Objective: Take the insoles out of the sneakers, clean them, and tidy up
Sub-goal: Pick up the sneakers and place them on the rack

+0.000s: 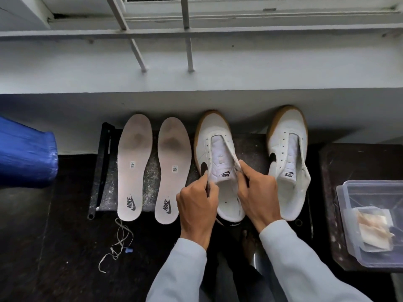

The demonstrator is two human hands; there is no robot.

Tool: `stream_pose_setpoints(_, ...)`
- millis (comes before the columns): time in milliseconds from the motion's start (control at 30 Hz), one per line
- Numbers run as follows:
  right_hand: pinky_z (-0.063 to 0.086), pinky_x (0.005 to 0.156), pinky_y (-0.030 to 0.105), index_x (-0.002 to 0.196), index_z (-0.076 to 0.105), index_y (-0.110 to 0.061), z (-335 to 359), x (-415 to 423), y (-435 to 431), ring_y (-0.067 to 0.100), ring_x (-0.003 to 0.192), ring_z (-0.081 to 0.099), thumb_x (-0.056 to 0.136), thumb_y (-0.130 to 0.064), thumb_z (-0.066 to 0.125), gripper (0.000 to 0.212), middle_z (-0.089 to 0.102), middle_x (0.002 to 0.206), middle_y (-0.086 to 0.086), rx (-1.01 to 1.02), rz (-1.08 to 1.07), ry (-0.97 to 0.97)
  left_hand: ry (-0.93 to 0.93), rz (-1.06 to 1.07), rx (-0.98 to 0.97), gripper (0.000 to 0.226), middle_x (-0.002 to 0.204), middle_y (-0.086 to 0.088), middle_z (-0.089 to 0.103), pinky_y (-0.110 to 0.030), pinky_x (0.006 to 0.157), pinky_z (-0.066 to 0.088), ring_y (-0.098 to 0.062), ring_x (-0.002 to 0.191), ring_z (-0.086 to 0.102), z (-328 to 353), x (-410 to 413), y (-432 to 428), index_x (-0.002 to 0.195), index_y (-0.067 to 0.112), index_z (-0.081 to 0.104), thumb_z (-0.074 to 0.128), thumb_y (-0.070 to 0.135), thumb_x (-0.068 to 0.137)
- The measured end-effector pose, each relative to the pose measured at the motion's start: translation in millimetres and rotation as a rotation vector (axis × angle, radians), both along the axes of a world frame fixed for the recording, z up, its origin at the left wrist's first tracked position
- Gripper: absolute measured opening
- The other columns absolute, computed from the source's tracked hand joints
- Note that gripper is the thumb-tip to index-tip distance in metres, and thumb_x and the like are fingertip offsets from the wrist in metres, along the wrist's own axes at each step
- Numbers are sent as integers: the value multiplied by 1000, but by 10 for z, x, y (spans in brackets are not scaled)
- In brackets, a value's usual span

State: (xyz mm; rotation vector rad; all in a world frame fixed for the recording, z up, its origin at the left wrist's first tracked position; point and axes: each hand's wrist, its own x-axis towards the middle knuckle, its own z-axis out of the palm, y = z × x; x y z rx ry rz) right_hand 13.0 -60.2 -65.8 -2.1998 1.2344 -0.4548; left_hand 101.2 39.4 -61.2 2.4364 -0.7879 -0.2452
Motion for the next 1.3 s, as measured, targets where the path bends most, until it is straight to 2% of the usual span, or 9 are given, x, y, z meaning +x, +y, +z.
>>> stream_pose_setpoints(267,32,48,14,119,68,-7,42,-22,171,2,36,33,89,-8,65,30,51,47,-1,60,-106,-52,-31,-75,-15,4,48,-11,50,-24,49,25,-26,52,26,-18,82,32,86,7,74,71,8,83)
stream_pose_setpoints(367,37,48,18,122,66,-7,-17,-28,207,3,36,36,91,-11,63,31,56,50,-1,101,-115,-62,-34,-102,-10,7,50,-12,55,-26,46,30,-34,47,46,-78,79,54,88,6,75,70,7,83)
stream_pose_setpoints(467,50,51,32,124,64,-7,-50,-51,221,8,41,45,93,-14,63,32,59,54,-2,106,-89,-45,-15,-131,-2,23,60,-10,67,-30,46,42,-31,51,59,-127,42,86,109,11,76,69,10,87)
stream_pose_setpoints(533,54,60,32,123,65,-7,-41,-83,209,14,53,61,93,-17,64,32,71,68,3,94,-64,-54,17,-123,-28,29,75,-10,75,-31,52,51,-28,61,68,-133,14,101,117,11,73,70,14,88)
stream_pose_setpoints(600,54,77,24,120,67,-8,14,-133,181,16,81,71,92,-18,64,30,76,95,6,65,-58,-94,56,-85,-67,36,106,-10,77,-32,75,59,-26,91,74,-92,-24,93,122,9,69,73,20,88)
stream_pose_setpoints(667,48,94,22,121,66,-8,117,-222,132,16,106,66,93,-16,63,30,71,115,6,-12,-36,-113,29,-77,-100,44,128,-10,67,-33,96,53,-24,116,65,7,-105,48,127,8,65,74,26,87)
stream_pose_setpoints(833,39,111,40,133,56,-6,200,-634,-79,27,137,41,94,-14,59,40,52,141,14,-282,64,122,54,-189,-256,40,131,-8,64,-34,104,49,-21,122,60,246,-453,-281,129,9,63,69,22,91)
stream_pose_setpoints(1000,40,110,48,144,43,-11,96,-1002,-236,29,146,25,93,-13,58,53,35,154,15,-236,47,280,119,-315,-242,37,123,-11,69,-31,99,52,-23,113,66,206,-790,-655,126,6,64,66,17,90)
stream_pose_setpoints(1300,53,91,40,134,54,-4,-42,-1133,-534,28,106,63,91,-17,66,47,65,119,16,-2,-193,29,113,-323,-88,34,95,-12,74,-43,61,58,-35,81,71,-92,-871,-972,119,7,65,64,27,91)
